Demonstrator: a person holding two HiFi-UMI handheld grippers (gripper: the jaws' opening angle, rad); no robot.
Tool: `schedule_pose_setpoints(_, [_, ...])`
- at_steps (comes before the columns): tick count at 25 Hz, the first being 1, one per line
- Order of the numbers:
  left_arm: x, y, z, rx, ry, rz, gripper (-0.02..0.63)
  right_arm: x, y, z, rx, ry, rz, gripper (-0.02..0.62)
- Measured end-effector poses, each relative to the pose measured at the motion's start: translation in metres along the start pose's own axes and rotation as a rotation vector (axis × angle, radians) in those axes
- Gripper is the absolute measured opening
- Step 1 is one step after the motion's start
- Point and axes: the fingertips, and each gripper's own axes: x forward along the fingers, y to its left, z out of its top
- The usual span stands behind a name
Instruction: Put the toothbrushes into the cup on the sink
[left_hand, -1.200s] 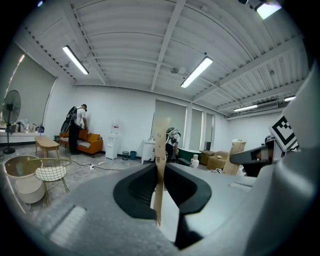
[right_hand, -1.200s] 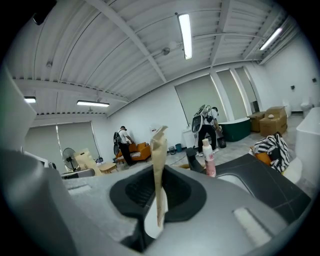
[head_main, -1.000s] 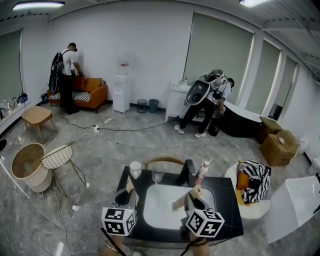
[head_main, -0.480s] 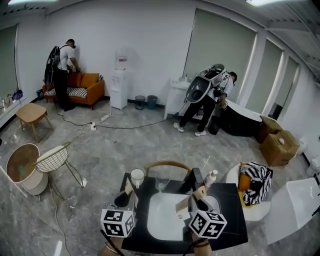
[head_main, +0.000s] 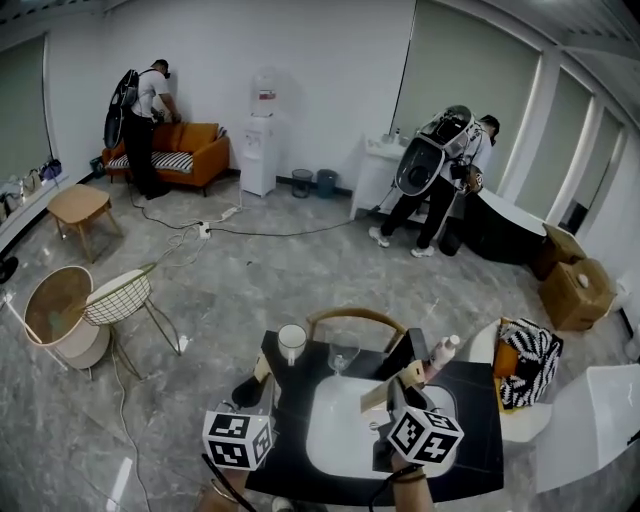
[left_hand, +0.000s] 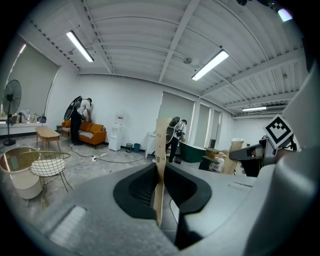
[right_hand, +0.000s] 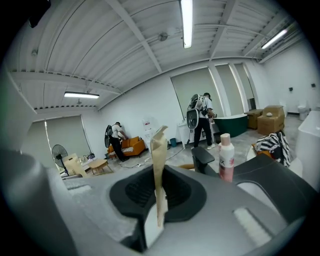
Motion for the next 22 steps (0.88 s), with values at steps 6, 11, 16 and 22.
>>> schedule_pose_setpoints(6, [0.002,0.006,-0.007,-0.021,0.008,0.029,0.052,0.012,0.003,0.0,-0.018,0.014,0.022,0.035])
schedule_pose_setpoints(11, [0.009,0.003,-0.009,-0.011,0.017,0.024,0.054,0.017,-0.003,-0.004,-0.01,0.028,0.018,0.035])
schedule_pose_setpoints(16, [0.02,0.002,-0.004,0.003,0.014,0.017,0.054,0.021,-0.009,-0.005,-0.007,0.035,0.009,0.035])
schedule_pose_setpoints(22, [0.034,-0.002,0.004,0.017,0.001,-0.001,0.054,0.023,-0.017,-0.007,-0.001,0.041,0.0,0.035])
